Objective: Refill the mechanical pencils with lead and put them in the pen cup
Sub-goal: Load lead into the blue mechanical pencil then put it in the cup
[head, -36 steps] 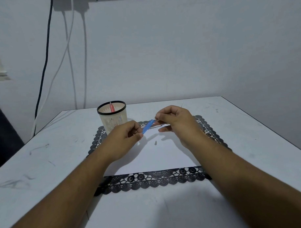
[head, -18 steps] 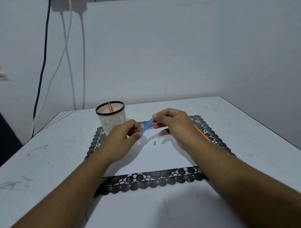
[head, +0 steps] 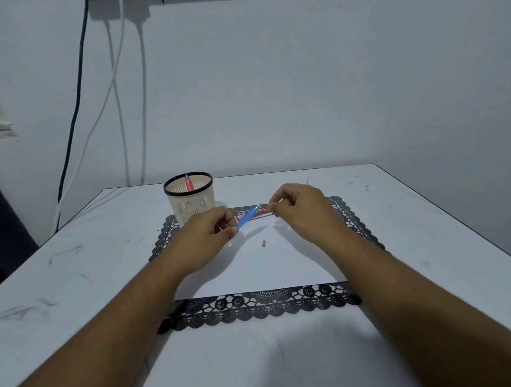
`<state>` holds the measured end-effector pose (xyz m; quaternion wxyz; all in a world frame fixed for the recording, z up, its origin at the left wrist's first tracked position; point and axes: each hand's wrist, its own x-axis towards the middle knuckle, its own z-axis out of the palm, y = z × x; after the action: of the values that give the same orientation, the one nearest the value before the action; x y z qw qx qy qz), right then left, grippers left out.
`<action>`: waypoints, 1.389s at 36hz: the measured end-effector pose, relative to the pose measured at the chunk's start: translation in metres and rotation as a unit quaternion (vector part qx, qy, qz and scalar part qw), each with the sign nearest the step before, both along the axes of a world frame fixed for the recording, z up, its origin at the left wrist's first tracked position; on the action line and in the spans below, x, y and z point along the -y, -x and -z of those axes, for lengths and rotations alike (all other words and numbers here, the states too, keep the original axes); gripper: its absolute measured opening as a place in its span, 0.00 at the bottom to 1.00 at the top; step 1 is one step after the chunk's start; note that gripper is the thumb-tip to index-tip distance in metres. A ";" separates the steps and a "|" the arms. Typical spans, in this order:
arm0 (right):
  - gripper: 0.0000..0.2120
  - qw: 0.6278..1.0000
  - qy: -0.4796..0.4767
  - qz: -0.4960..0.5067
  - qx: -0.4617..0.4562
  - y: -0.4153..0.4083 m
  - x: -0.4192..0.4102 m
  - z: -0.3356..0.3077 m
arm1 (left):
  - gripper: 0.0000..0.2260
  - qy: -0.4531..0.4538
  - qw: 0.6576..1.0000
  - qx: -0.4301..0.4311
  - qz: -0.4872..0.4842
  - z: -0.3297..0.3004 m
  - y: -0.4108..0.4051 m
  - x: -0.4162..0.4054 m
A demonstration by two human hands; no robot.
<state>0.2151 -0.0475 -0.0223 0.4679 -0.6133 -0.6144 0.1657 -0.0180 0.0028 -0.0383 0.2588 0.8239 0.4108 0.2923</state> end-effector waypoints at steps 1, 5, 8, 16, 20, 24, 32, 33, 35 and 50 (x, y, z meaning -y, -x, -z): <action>0.06 0.999 0.035 -0.002 0.040 0.001 0.000 0.001 | 0.06 0.007 1.000 -0.015 -0.005 0.002 0.001 -0.001; 0.11 0.978 0.164 -0.029 0.127 0.011 0.003 0.016 | 0.06 0.017 0.998 -0.059 -0.025 0.005 0.003 -0.003; 0.09 0.969 0.189 -0.038 0.152 0.016 0.003 0.021 | 0.06 0.018 0.998 -0.057 -0.032 0.003 0.003 -0.002; 0.04 0.965 0.179 -0.034 0.188 0.017 0.003 0.020 | 0.06 0.020 0.997 -0.067 -0.038 0.002 0.003 0.001; 0.03 0.968 0.172 -0.030 0.180 0.013 0.001 0.021 | 0.05 0.031 0.993 -0.082 -0.072 0.000 0.004 -0.001; 0.05 0.971 0.161 -0.021 0.177 0.009 -0.004 0.023 | 0.06 0.049 0.990 -0.082 -0.105 0.000 0.008 -0.006; 0.09 0.975 0.147 -0.020 0.163 0.009 -0.009 0.028 | 0.05 0.049 0.987 -0.087 -0.125 0.001 0.010 -0.007; 0.10 0.976 0.145 -0.020 0.164 0.008 -0.011 0.028 | 0.05 0.048 0.987 -0.089 -0.125 0.001 0.009 -0.007; 0.12 0.975 0.142 -0.016 0.170 0.008 -0.014 0.029 | 0.05 0.048 0.986 -0.096 -0.126 0.001 0.009 -0.006; 0.08 0.948 0.121 -0.021 0.295 0.028 -0.062 0.023 | 0.06 0.034 0.985 -0.128 -0.114 -0.001 0.009 -0.006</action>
<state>0.1872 0.0143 -0.0455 0.1849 -0.6733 -0.7133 0.0604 -0.0270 0.0085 -0.0369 0.1967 0.7928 0.5418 0.1982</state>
